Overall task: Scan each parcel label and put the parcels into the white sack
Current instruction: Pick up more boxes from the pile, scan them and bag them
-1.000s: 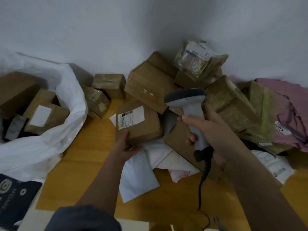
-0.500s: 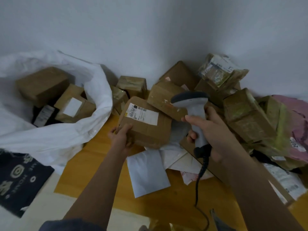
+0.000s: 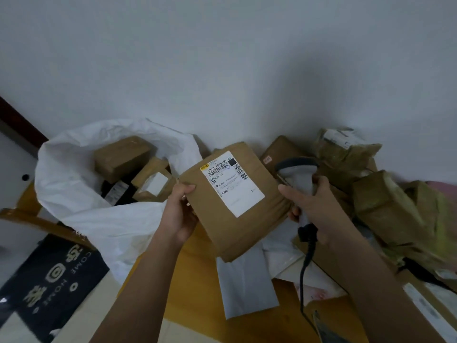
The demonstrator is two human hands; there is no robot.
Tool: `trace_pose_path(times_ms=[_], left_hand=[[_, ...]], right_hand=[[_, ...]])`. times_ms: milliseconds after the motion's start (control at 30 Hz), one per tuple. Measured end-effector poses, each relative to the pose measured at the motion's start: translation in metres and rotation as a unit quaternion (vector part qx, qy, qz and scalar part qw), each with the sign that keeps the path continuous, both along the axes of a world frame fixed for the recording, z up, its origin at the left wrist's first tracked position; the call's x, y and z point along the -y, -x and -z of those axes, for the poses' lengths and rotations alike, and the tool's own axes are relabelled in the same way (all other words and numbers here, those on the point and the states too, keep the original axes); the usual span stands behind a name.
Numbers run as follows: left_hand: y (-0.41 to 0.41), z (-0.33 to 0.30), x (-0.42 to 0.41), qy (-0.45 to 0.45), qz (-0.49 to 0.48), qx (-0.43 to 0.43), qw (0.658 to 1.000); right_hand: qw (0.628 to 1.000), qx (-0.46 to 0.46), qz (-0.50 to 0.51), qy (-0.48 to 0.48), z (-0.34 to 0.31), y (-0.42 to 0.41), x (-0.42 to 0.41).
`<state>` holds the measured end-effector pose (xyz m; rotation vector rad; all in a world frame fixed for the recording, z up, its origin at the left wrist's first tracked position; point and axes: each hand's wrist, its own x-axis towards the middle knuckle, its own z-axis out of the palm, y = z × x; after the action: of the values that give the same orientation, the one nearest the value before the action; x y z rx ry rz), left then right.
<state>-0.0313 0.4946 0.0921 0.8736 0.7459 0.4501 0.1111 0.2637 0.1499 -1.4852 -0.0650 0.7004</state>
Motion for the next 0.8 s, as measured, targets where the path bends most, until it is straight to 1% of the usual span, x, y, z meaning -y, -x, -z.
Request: trace_pose_path(times_ms=[133, 267, 333, 400, 467, 567, 633, 700, 800], left_hand=[[0.001, -0.01, -0.002, -0.001, 0.032, 0.023, 0.999], [0.0, -0.012, 0.0, 0.02, 0.035, 0.029, 0.999], [-0.003, -0.014, 0.004, 0.032, 0.04, 0.032, 0.998], [-0.006, -0.017, 0.011, 0.046, 0.051, 0.027, 0.997], [-0.009, -0.02, 0.02, 0.039, 0.084, 0.004, 0.996], [-0.008, -0.026, 0.037, 0.015, 0.174, -0.053, 0.983], [-0.005, -0.026, 0.046, 0.015, 0.228, -0.083, 0.97], [-0.002, -0.024, 0.049, 0.019, 0.261, -0.09, 0.961], [-0.001, -0.022, 0.046, 0.013, 0.263, -0.082, 0.961]], right_hand=[[0.999, -0.025, -0.031, 0.015, -0.004, -0.002, 0.004], [0.998, -0.052, -0.032, -0.008, -0.004, -0.004, 0.01], [0.998, -0.055, -0.018, -0.023, -0.003, -0.005, 0.012], [0.998, -0.052, 0.02, -0.039, -0.002, -0.004, 0.014], [0.995, -0.043, 0.07, -0.049, -0.002, -0.004, 0.015], [0.991, -0.033, 0.119, -0.042, -0.004, -0.004, 0.018], [0.99, -0.04, 0.129, -0.031, -0.001, -0.007, 0.021], [0.99, -0.054, 0.128, -0.032, 0.001, -0.009, 0.022], [0.991, -0.059, 0.117, -0.025, -0.002, -0.013, 0.021]])
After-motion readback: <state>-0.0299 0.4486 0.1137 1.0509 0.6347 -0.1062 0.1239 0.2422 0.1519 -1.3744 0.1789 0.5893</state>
